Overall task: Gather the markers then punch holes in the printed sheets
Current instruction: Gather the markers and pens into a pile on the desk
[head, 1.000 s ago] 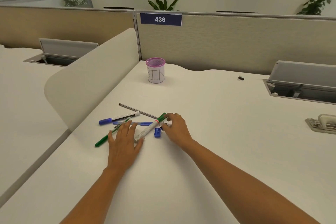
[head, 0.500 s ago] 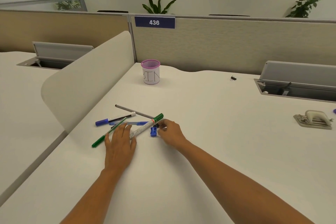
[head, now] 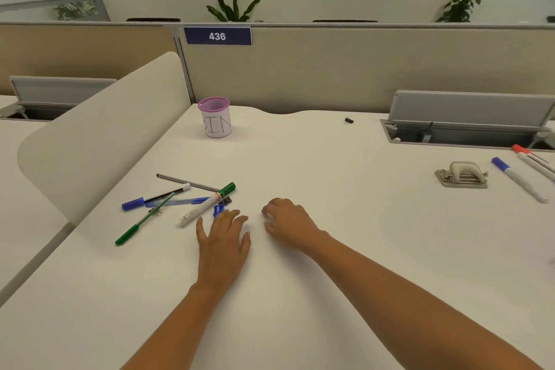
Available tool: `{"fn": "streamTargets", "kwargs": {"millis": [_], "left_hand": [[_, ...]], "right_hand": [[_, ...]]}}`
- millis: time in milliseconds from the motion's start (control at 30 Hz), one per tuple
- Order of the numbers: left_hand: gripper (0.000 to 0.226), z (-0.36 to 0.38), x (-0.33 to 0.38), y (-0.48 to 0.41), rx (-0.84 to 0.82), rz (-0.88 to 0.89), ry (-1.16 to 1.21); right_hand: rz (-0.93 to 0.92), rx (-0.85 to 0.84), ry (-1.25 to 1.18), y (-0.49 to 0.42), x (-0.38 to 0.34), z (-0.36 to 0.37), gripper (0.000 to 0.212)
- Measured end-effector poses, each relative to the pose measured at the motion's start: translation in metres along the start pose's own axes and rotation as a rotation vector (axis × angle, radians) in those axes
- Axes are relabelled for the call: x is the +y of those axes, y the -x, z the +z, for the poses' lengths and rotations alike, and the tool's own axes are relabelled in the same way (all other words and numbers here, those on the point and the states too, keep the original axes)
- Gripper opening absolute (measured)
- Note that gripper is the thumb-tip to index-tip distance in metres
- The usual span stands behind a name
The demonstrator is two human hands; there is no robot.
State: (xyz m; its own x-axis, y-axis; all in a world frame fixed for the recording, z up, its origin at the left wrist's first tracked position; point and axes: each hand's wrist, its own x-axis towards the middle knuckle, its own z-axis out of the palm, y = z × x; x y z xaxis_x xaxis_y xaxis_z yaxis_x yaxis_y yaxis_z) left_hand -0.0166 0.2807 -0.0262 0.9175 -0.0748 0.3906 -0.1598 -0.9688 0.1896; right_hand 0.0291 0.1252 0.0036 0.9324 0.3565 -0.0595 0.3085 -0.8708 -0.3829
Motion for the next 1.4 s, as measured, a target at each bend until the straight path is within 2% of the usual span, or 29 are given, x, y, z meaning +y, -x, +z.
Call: {"fn": "streamTargets", "kwargs": {"millis": [67, 200, 433, 533, 667, 833, 933, 1033, 1100, 1167, 1400], "left_hand": [[0.039, 0.004, 0.023, -0.002, -0.103, 0.025, -0.005], [0.042, 0.018, 0.069, -0.01, -0.229, 0.067, 0.048], [0.04, 0.035, 0.179, -0.028, -0.223, 0.209, 0.129], [0.043, 0.043, 0.242, -0.036, -0.288, 0.27, 0.197], [0.034, 0.057, 0.321, -0.055, -0.348, 0.402, 0.224], [0.035, 0.069, 0.413, -0.084, -0.396, 0.535, 0.242], [0.035, 0.071, 0.46, -0.104, -0.453, 0.58, 0.232], [0.028, 0.079, 0.5, -0.121, -0.524, 0.401, 0.226], [0.027, 0.086, 0.521, -0.132, -0.588, 0.169, 0.311], [0.031, 0.095, 0.538, -0.141, -0.644, 0.008, 0.402], [0.048, 0.119, 0.573, -0.162, -0.73, -0.23, 0.542]], "right_hand": [[-0.001, -0.029, 0.115, 0.015, 0.02, -0.007, 0.041], [0.06, -0.042, 0.151, 0.046, 0.063, -0.026, 0.045], [0.259, -0.013, 0.179, 0.108, 0.175, -0.074, 0.045], [0.354, 0.018, 0.193, 0.137, 0.231, -0.098, 0.045], [0.454, 0.087, 0.213, 0.166, 0.301, -0.134, 0.043], [0.546, 0.314, 0.137, 0.184, 0.378, -0.181, 0.03], [0.697, 0.387, 0.082, 0.185, 0.416, -0.207, 0.029], [0.783, 0.434, 0.038, 0.183, 0.45, -0.221, 0.033], [0.821, 0.376, 0.055, 0.178, 0.467, -0.226, 0.038], [0.85, 0.315, 0.057, 0.172, 0.48, -0.229, 0.041], [0.929, 0.23, 0.037, 0.158, 0.51, -0.237, 0.048]]}}
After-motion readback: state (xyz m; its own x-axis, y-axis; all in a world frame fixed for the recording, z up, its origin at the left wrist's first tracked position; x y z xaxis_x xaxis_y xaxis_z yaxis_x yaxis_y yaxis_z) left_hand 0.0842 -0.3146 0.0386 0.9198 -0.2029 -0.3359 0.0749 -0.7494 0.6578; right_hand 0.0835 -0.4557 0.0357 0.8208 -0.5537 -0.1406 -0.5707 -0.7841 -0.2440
